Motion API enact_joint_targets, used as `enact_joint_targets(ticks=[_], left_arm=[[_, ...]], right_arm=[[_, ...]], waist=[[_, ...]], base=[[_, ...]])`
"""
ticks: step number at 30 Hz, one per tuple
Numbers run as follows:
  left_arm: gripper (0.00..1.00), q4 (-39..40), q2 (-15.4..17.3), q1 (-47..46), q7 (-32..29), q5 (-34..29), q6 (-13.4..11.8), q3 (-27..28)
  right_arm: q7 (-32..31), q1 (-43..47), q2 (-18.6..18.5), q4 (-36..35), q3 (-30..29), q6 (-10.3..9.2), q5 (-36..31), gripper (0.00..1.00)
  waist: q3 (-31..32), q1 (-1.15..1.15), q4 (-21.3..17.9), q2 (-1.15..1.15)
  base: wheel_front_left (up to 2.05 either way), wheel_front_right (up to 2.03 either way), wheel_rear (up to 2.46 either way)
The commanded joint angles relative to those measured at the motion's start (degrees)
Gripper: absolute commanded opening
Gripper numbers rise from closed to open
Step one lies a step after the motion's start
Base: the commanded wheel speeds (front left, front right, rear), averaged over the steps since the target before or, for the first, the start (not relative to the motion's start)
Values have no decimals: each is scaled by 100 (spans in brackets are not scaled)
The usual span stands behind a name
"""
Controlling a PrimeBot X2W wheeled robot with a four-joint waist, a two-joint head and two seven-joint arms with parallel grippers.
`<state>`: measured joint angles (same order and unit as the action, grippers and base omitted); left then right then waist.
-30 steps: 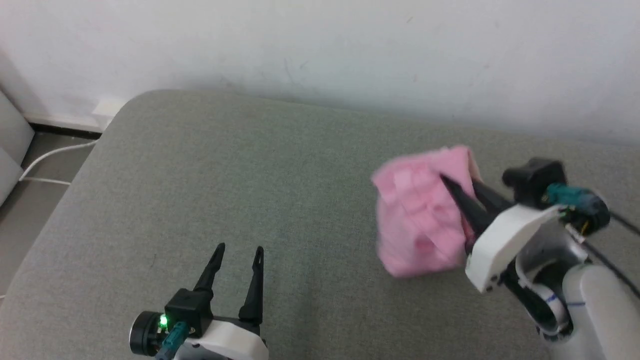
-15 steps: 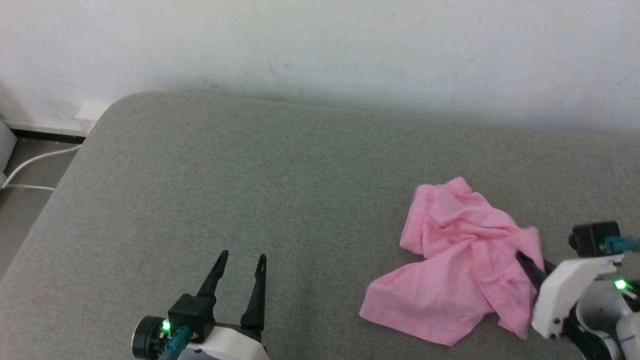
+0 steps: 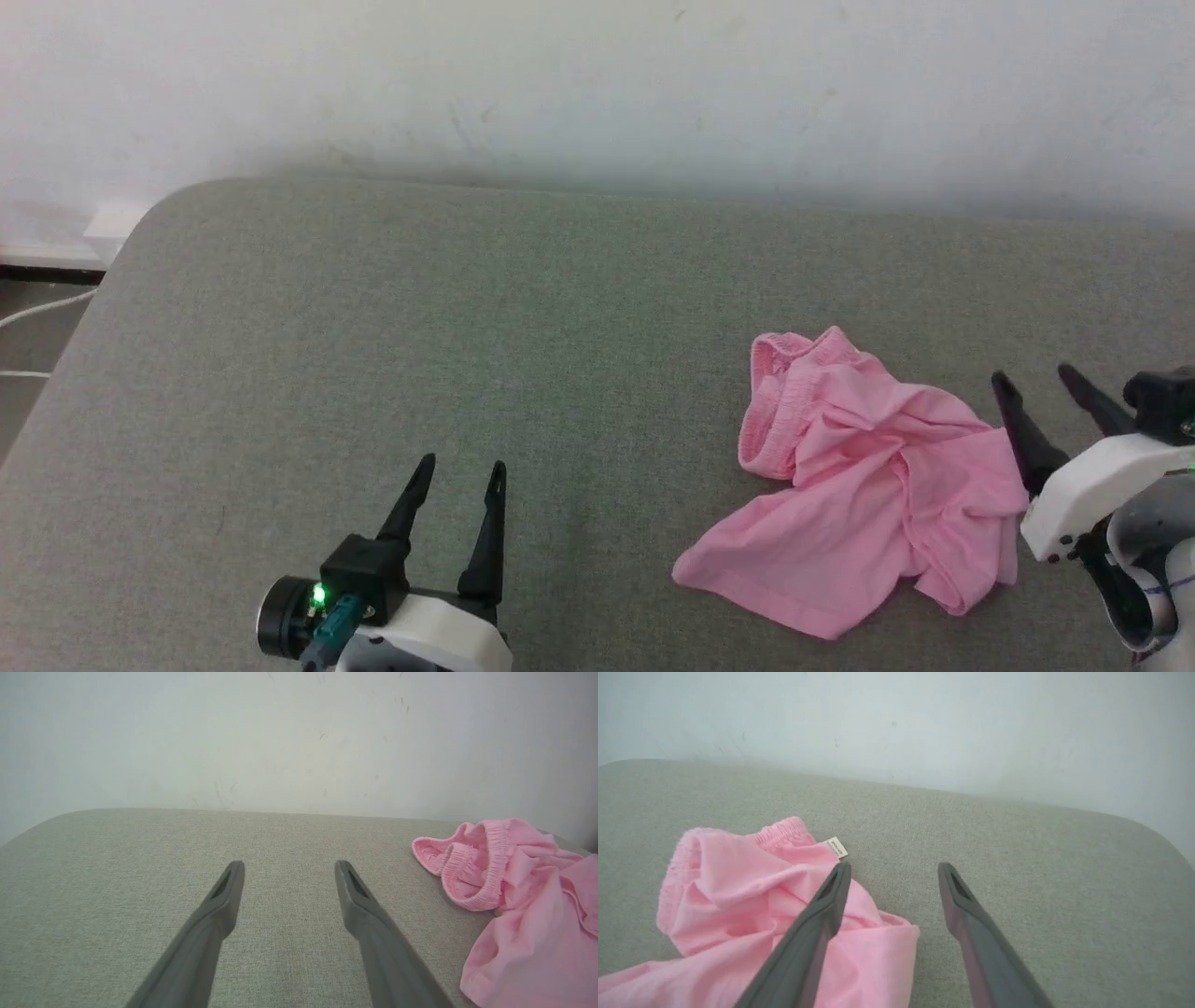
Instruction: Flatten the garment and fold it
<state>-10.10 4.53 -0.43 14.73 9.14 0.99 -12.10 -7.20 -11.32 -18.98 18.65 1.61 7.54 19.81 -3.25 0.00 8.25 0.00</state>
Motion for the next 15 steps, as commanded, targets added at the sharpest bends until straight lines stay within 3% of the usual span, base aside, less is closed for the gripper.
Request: enact_joint_targets(ticks=[1,6,9,15], left_arm=[[100,44,-46,-83,27,62,56,29],[100,183,-90,-89,27,209,151,49],[100,201,-108,-121,27,275,231,-20],[100,-29,-122,-260,-161,433,395,-287]], right_arm=[[387,-39,96,-336,-64,-5,-121,100],[1217,446,368,-1142,-249,-5,-548,100],[1606,862,769,-1514,-474,-5,-764,100],[1976,1431,1320,-2028,-599,-5,-1082,100]], waist=[[118,0,-125,0],[254,0,-311,0],[288,0,-429,0],[269,0,-716,0]], base=[[0,0,0],[0,0,0],[0,0,0],[0,0,0]])
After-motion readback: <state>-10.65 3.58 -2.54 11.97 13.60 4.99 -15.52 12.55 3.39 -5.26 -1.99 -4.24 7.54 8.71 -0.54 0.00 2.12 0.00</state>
